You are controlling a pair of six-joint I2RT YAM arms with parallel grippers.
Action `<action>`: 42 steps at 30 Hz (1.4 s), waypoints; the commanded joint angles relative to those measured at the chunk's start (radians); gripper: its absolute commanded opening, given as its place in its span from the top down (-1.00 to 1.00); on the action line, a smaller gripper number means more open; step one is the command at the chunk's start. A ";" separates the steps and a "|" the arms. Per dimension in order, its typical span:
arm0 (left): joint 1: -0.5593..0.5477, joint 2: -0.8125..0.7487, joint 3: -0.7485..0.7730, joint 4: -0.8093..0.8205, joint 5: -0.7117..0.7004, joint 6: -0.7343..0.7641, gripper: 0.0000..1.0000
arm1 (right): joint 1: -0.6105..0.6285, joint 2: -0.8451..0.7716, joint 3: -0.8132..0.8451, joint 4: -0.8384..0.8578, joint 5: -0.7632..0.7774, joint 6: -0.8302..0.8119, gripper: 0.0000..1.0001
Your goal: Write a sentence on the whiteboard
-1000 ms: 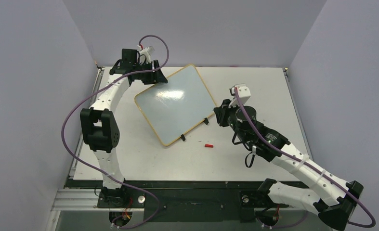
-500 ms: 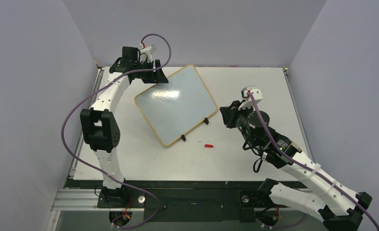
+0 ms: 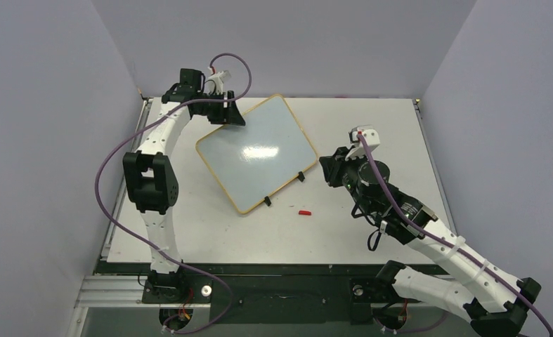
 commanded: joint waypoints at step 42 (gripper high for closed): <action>-0.048 -0.025 0.091 -0.125 0.070 0.140 1.00 | 0.007 0.108 -0.013 0.238 -0.210 -0.060 1.00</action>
